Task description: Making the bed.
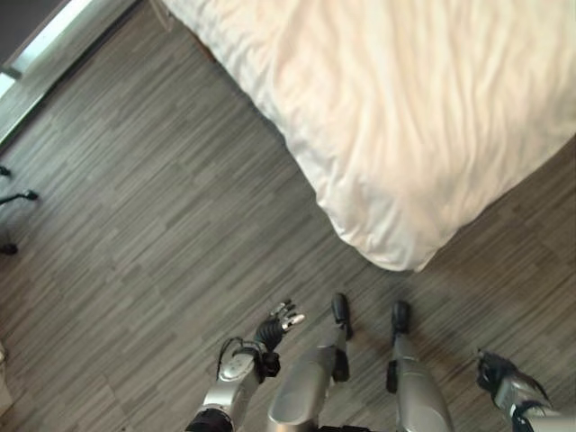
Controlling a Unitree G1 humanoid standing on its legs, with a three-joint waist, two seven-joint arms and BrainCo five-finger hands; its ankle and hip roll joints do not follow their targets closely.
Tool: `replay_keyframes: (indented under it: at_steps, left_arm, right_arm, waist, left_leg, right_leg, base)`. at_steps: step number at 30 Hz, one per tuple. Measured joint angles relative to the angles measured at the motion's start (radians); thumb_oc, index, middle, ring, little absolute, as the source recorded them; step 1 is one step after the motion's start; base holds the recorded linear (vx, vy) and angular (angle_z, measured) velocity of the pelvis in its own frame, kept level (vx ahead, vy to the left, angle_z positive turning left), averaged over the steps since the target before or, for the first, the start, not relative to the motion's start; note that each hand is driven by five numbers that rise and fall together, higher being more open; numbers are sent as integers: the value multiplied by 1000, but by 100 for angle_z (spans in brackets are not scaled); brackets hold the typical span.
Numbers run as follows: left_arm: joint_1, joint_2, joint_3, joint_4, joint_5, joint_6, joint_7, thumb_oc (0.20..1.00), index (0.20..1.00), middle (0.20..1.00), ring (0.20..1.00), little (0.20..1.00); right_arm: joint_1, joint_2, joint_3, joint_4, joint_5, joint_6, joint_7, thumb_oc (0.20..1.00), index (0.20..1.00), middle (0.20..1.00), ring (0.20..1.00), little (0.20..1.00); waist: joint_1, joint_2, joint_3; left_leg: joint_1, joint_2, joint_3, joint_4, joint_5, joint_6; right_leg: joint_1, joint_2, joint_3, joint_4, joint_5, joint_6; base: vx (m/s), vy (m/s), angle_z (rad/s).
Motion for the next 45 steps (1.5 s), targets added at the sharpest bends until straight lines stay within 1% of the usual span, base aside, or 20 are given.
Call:
replay_keyframes:
  at_steps: [3,4,5,8,14,15,17,18,19,20,21,23,24,25,26,29,32,36,38,45]
  left_arm:
    - [1,1,5,3,7,1,0,1000,1000,1000,1000,1000]
    - [2,1,5,4,11,5,0,1000,1000,1000,1000,1000]
    - [3,0,6,2,15,8,1,1000,1000,1000,1000,1000]
    - [24,-1,29,-3,17,16,13,1000,1000,1000,1000,1000]
    - [70,0,45,-90,14,28,18,1000,1000,1000,1000,1000]
    - [89,10,55,-133,11,35,20,1000,1000,1000,1000,1000]
    - [131,57,55,-193,-4,35,29,1000,1000,1000,1000,1000]
    - [147,58,50,-195,-5,36,30,1000,1000,1000,1000,1000]
    - [154,42,50,-186,-5,38,30,1000,1000,1000,1000,1000]
    - [161,22,31,-206,-22,45,38,1000,1000,1000,1000,1000]
    - [179,24,28,-241,-43,44,38,1000,1000,1000,1000,1000]
    - [157,8,19,-257,-48,35,33,1000,1000,1000,1000,1000]
    - [113,-4,14,-227,-47,36,28,1000,1000,1000,1000,1000]
    - [69,2,21,-194,-46,37,30,1000,1000,1000,1000,1000]
    - [19,21,-1,-204,-44,31,28,1000,1000,1000,1000,1000]
    - [23,46,-7,-218,-36,21,27,1000,1000,1000,1000,1000]
    - [67,21,62,-231,-31,19,32,1000,1000,1000,1000,1000]
    - [105,38,83,-273,-24,23,45,1000,1000,1000,1000,1000]
    - [132,29,106,-276,-24,19,53,1000,1000,1000,1000,1000]
    - [182,-39,90,-307,-39,31,58,1000,1000,1000,1000,1000]
  right_arm:
    - [59,-5,-66,-82,18,-11,-4,200,200,200,200,200]
    - [81,-5,-81,-121,19,-16,-13,404,404,404,404,404]
    - [116,0,-99,-200,19,-17,-34,1000,1000,1000,1000,1000]
    - [224,34,-78,-509,-5,-56,-101,1000,1000,1000,1000,1000]
    - [281,80,-25,-716,-121,-76,-142,1000,1000,1000,1000,1000]
    - [258,115,-7,-740,-128,-90,-140,1000,1000,1000,1000,1000]
    - [168,164,58,-725,-129,-81,-156,1000,1000,1000,1000,1000]
    - [155,164,116,-766,-147,-82,-146,1000,1000,1000,1000,1000]
    - [159,162,134,-804,-159,-92,-132,1000,1000,1000,1000,1000]
    - [165,190,156,-851,-159,-90,-129,1000,1000,1000,1000,1000]
    - [167,195,173,-885,-159,-82,-126,1000,1000,1000,1000,1000]
    - [174,199,199,-956,-164,-87,-93,1000,1000,1000,1000,1000]
    - [184,180,185,-964,-174,-87,-90,1000,1000,1000,1000,1000]
    - [190,186,167,-935,-197,-79,-93,1000,1000,1000,1000,1000]
    - [220,178,129,-896,-199,-56,-102,1000,1000,1000,1000,1000]
    - [246,166,123,-848,-196,-57,-114,1000,1000,1000,1000,1000]
    - [347,166,178,-915,-190,-52,-66,1000,1000,1000,1000,1000]
    - [340,177,191,-933,-190,-50,-43,1000,1000,1000,1000,1000]
    - [323,195,194,-924,-185,-58,-41,1000,1000,1000,1000,1000]
    - [391,138,187,-956,-148,-49,2,1000,1000,1000,1000,1000]
  waist:
    - [-42,-24,-14]
    - [-46,-36,-20]
    - [-49,-48,-33]
    - [-72,-87,-87]
    - [-70,-115,-154]
    - [-67,-136,-154]
    - [-24,-207,-134]
    - [22,-204,-136]
    - [22,-196,-135]
    - [4,-191,-144]
    - [18,-210,-148]
    - [-24,-200,-153]
    - [-64,-176,-150]
    - [-80,-197,-139]
    - [-101,-202,-142]
    - [-99,-177,-129]
    - [-87,-130,-136]
    - [-84,-140,-153]
    - [-63,-160,-193]
    - [-48,-152,-244]
  left_leg:
    - [20,4,8,-2,0,0]
    - [34,5,13,-2,-2,-3]
    - [49,7,18,-5,-7,-10]
    - [94,11,15,-2,-13,-18]
    - [175,15,-19,1,-23,-31]
    - [166,6,-67,96,-38,-42]
    - [100,-32,-344,321,-83,-75]
    - [108,-43,-490,394,-130,-121]
    - [115,-22,-513,422,-163,-136]
    - [140,-90,-673,509,-251,-102]
    - [160,-150,-714,515,-278,-82]
    - [170,-220,-625,339,-220,86]
    - [167,-175,-571,289,-242,84]
    - [160,-177,-520,267,-227,111]
    - [160,-139,-406,194,-179,132]
    - [172,-69,-284,205,-165,111]
    - [184,-3,-286,189,-164,80]
    - [181,7,-276,91,-91,20]
    - [185,2,-258,27,-62,-16]
    - [234,56,-227,22,-51,-38]
  right_leg:
    - [14,2,5,-2,-2,3]
    - [26,2,10,-2,-2,3]
    - [38,3,17,-3,-3,4]
    - [86,8,12,-1,-13,1]
    - [183,14,-18,3,-30,-17]
    - [189,5,6,23,-38,-16]
    - [148,-11,120,107,-62,-6]
    - [134,11,196,127,-67,-12]
    - [131,26,218,131,-65,-9]
    - [100,63,351,131,-29,50]
    - [80,62,461,97,-22,94]
    - [3,70,584,54,-80,178]
    - [-38,92,548,74,-57,157]
    - [-80,79,503,124,-39,130]
    - [-129,50,373,165,-23,111]
    - [-152,-25,93,461,-98,85]
    - [-39,-18,104,641,-182,96]
    - [205,-13,57,239,-209,84]
    - [271,1,100,11,-143,24]
    - [313,47,48,7,-130,-24]
  base:
    - [24,-44,-11]
    - [15,-37,-14]
    - [23,-67,-12]
    - [8,-77,-1]
    - [-52,-40,18]
    - [-204,96,-36]
    - [-111,85,-144]
    - [-21,162,-208]
    - [-118,375,-237]
    - [-235,456,-240]
    - [-241,350,-312]
    - [-234,267,-284]
    - [-307,328,-165]
    - [-428,314,-193]
    - [-453,257,-227]
    - [-323,125,-194]
    - [-185,31,-87]
    - [-114,-112,-15]
    - [-63,-127,-11]
    - [-12,-24,19]
